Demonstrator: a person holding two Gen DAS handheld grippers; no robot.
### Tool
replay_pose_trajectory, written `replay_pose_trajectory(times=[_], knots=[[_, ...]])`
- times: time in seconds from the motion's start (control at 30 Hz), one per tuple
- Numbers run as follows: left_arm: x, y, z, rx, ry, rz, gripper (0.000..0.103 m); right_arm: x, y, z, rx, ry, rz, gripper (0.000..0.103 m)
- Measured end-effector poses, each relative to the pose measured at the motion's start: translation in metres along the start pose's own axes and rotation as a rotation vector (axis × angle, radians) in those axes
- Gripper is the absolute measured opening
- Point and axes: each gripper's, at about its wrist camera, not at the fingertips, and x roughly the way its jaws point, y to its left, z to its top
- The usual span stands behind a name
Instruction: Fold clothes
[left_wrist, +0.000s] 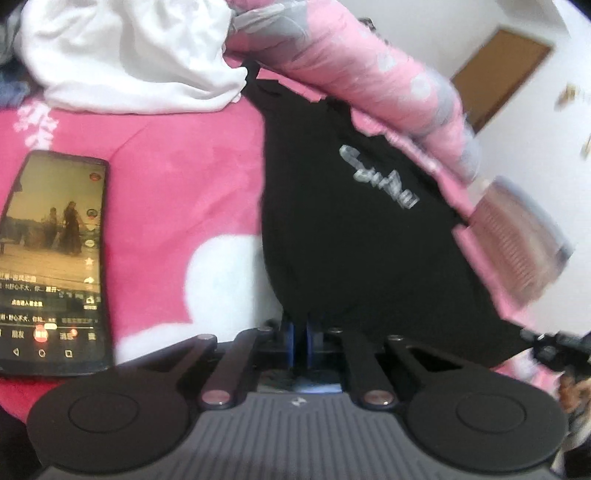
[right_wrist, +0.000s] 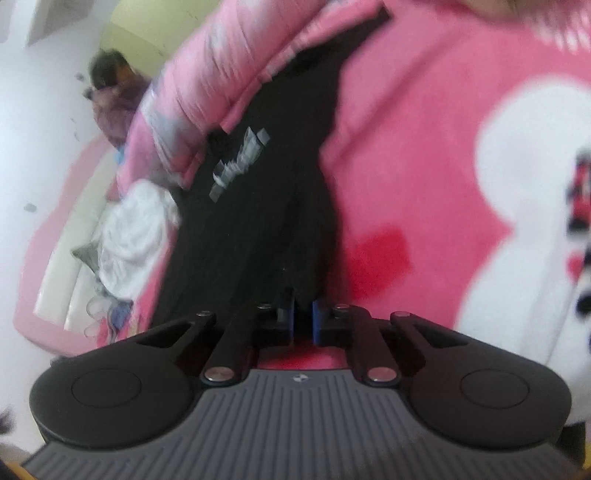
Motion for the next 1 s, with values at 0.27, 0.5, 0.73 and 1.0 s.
replay_pose_trajectory(times=[0.27,0.5,0.73,1.0], knots=[[-0.044,-0.005,0.016,-0.098,0.030,-0.163,0.006,-0.069,0.050,0.030,-0.069,-0.092,0.033,0.006],[0.005,0.012,-0.009,-0.070,0.159,-0.028,0.006,-0.030,-0.011,0.006,0.058,0.017,-0.118,0.006],[0.003,0.011,-0.022,0.037,0.160,0.028,0.017,-0.021,-0.034,-0.014,0.070,0.035,-0.181,0.010],[-0.041,-0.022,-0.014,0.232,-0.016,0.130,0.045,-0.051,0.037,-0.012,-0.293,-0.144,-0.356,0.016]])
